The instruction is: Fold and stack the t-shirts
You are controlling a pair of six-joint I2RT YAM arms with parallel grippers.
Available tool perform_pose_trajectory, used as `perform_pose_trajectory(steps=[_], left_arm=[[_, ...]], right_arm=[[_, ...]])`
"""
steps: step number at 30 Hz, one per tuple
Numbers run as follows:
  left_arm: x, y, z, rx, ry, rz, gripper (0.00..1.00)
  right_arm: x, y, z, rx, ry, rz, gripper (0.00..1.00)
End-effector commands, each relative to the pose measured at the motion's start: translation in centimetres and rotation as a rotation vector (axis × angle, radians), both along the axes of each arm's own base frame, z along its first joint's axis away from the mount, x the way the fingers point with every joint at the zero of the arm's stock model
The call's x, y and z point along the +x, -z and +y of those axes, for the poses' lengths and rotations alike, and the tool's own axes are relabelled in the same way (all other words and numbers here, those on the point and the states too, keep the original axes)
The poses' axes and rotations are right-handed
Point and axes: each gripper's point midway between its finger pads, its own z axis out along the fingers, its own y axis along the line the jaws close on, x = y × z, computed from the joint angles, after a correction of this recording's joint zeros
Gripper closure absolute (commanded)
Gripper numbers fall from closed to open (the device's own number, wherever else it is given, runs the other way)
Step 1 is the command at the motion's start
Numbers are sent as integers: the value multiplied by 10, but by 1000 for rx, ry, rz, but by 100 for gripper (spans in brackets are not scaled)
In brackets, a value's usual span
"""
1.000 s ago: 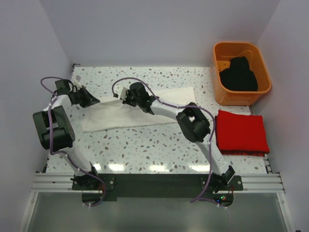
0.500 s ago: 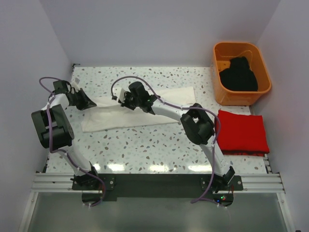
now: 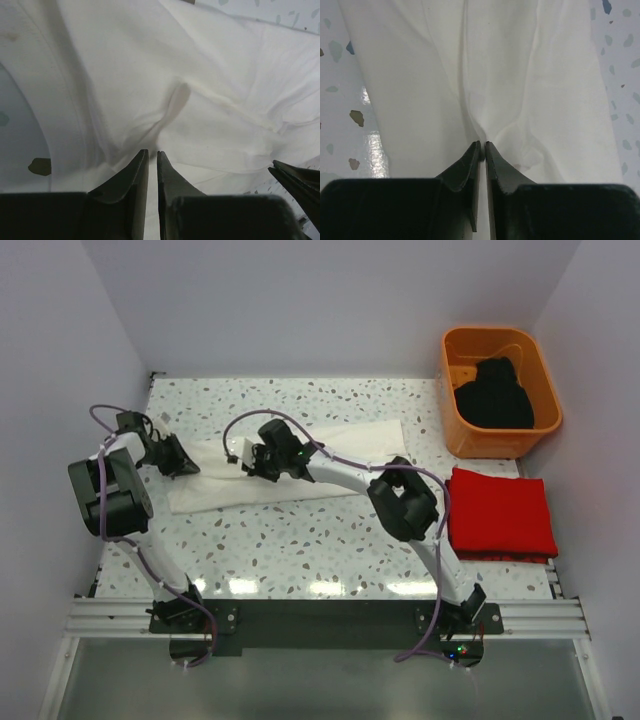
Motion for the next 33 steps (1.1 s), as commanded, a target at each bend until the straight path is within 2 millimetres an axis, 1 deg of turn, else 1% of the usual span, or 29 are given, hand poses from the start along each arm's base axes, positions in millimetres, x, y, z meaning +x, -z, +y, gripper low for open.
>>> perform_pose_trajectory(steps=[1,3,4,5,6,7,8,9,11,12,13,15,16,17,18,19,20,21,22,23,24,25,27,28,29,30,31,32,33], left_arm=[[15,-21,9,37,29,-72,80],[17,-33,10,32,46,-113,74],[19,-47,6,22,62,-162,73],[19,-54,6,26,70,-188,69],[19,-60,7,35,79,-210,67],[21,-72,3,33,95,-254,66],[21,-76,2,32,98,-266,64],[21,-80,-4,37,115,-276,64],[17,-78,-11,61,147,-259,64],[16,-75,-22,83,198,-259,64],[13,-75,-25,111,207,-246,64],[7,-67,-34,176,275,-234,63],[4,-63,-37,195,283,-222,63],[2,-60,-39,209,287,-211,63],[-3,-53,-48,216,311,-191,63],[-7,-48,-49,244,318,-172,63],[-9,-44,-57,260,349,-162,63],[-14,-38,-61,279,361,-141,64],[-15,-33,-57,324,359,-121,66],[-17,-28,-63,343,376,-109,66],[-19,-21,-63,364,387,-90,66],[-21,-15,-57,404,381,-59,67],[-23,-2,-57,415,395,-17,67],[-26,5,-53,439,392,17,67],[-27,11,-51,448,397,39,67],[-27,25,-44,474,403,84,68],[-26,30,-41,488,406,97,69],[-23,36,-36,510,411,108,69],[-14,45,-27,552,417,117,70]], right_arm=[[2,1,3,-28,-18,-3,86],[-1,2,-1,-50,-15,12,75],[-1,0,-4,-61,-9,15,66],[-1,-4,-6,-61,-7,13,60],[-1,-19,-7,-44,-2,6,53],[-2,-27,-8,-32,1,11,51],[-2,-37,-9,-8,19,29,51],[-1,-58,-10,26,29,27,49],[4,-76,-18,55,68,52,48],[8,-83,-23,57,84,57,48],[18,-92,-36,54,120,62,48],[34,-98,-57,37,184,66,49],[47,-91,-80,0,237,86,49],[56,-86,-95,-34,285,83,50],[65,-86,-107,-51,318,86,51],[76,-73,-134,-101,374,124,52],[83,-67,-151,-133,414,135,52],[93,-71,-162,-146,449,131,53],[99,-59,-190,-199,498,170,54],[104,-47,-203,-237,518,186,55],[110,-46,-217,-265,550,181,57],[116,-41,-239,-291,591,195,57],[120,-31,-262,-331,624,210,57],[125,-28,-279,-350,659,206,57],[127,-24,-287,-367,665,203,57],[127,-16,-300,-390,681,217,57],[129,-12,-309,-419,686,205,57],[129,-8,-315,-437,692,204,57],[130,-1,-328,-470,706,205,58]])
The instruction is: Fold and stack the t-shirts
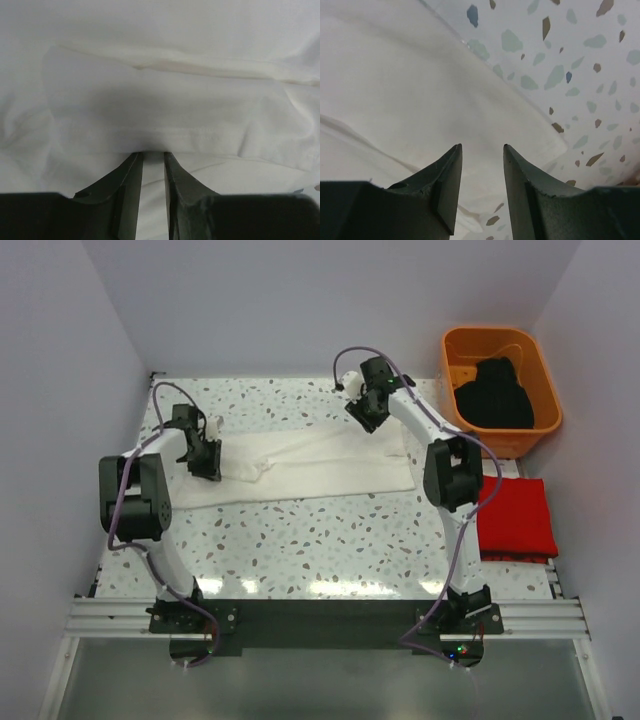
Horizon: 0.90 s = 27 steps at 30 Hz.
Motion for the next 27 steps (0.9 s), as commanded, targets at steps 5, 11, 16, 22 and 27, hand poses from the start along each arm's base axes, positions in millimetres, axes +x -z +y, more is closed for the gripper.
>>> perform_pose_trajectory(steps=[5,11,16,22,27], left_arm=[[64,47,41,194,66,28,75],[173,-14,25,82,112,-260,68],[190,-93,18,21,85,-470,56],[164,-128,25,-10,21,-487,54],[131,-114,26,-3,16,-395,52]], right_arm=[[-10,28,-42,-168,-18,62,59],[-28,59,-42,-222,-100,140,65],[-72,77,-43,-255,-166,278,74],[-181,71,-30,-276,-296,420,82],[-305,51,5,-222,-478,561,84]])
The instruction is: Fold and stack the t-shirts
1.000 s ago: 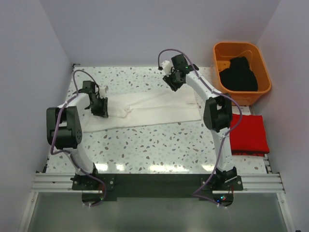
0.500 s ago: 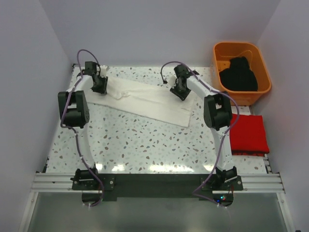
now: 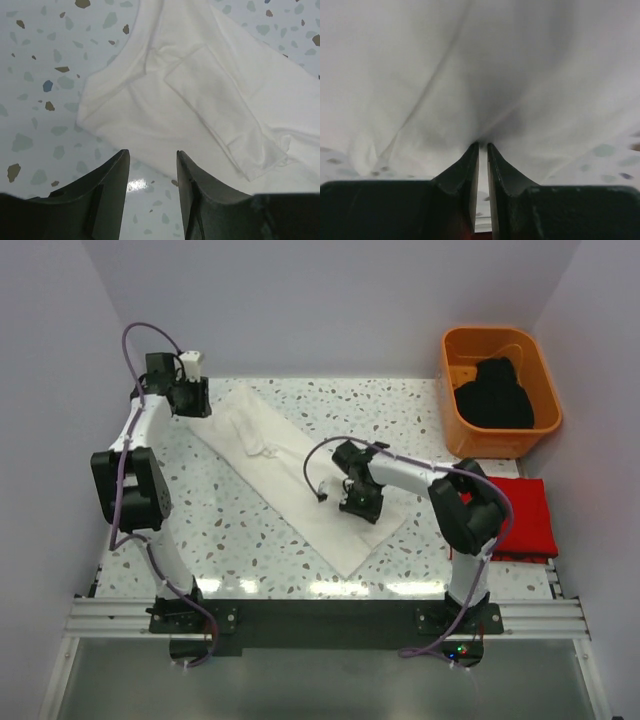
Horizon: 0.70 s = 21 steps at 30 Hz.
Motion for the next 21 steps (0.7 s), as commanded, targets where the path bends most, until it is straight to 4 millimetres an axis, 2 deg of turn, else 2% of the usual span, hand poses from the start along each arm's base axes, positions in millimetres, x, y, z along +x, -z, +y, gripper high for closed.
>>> perform_pose_trajectory(steps=[1,2,3,4,5,7,8,9,11,13,15,16,17,18,19,20,21], left_arm=[[-22,6,-3,-29,0,47,52],[-27,11,-7,-47,12,62,50],[-29,14,-11,-58,23,70,50],[-30,17,-15,-67,32,76,50],[-31,24,-19,-77,33,92,49],[-31,32,-31,-77,56,113,49],[-30,42,-36,-77,65,128,49],[-28,47,-38,-62,65,137,51],[-22,65,-46,-34,72,167,53],[-18,79,-50,10,73,202,55],[-11,99,-47,45,58,249,57],[-5,101,-60,56,83,246,57],[-5,117,-63,68,91,279,59],[-2,122,-66,83,103,282,60],[6,120,-78,96,137,263,60],[5,135,-83,97,155,292,60],[7,140,-93,91,182,295,60]], right_arm=[[-106,-20,27,67,-100,234,83],[-133,-25,41,112,-149,308,81],[-145,-34,42,121,-162,338,80],[-148,-37,44,130,-163,349,80],[-143,-45,51,153,-164,338,79],[-130,-55,51,166,-149,321,79],[-116,-67,60,206,-144,288,79],[-104,-73,56,222,-108,279,79],[-79,-83,60,257,-79,233,78],[-55,-84,49,250,-34,198,79],[-37,-84,39,243,6,175,79],[-32,-84,37,250,19,170,79],[-29,-84,35,255,27,167,80],[-25,-84,30,260,40,162,80],[-24,-83,27,255,29,157,80],[-27,-81,22,246,24,152,80],[-26,-80,21,247,14,140,80]])
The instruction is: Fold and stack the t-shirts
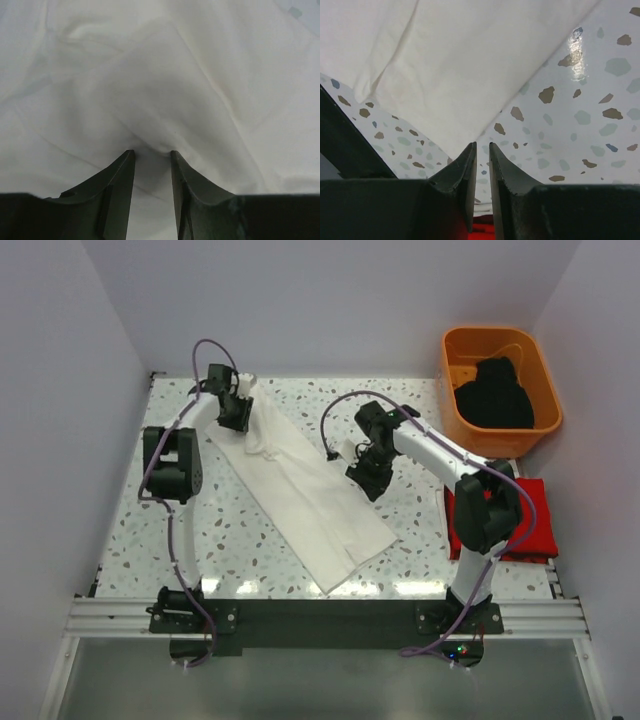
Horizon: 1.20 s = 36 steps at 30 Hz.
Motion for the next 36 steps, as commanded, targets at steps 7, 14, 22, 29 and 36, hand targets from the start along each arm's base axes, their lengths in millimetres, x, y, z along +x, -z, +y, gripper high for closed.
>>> perform_pose_trajectory(steps=[7,14,22,29,36], left_arm=[[38,43,-110,35,285,-28,61],[88,-44,-140,-102,285,-334,47],[85,-155,-80,-241,140,-468,36],[15,-145,-64,-229,162,-332,39],[-53,-108,-78,-295,265,-176,41]], right_arm=[[-18,13,-6,8,-108,7,81],[-46,52,22,-20,-218,78,87],[-94,90,35,-91,-278,205,92],[-124,101,93,-7,-242,267,92],[-112,47,140,153,-204,209,79]])
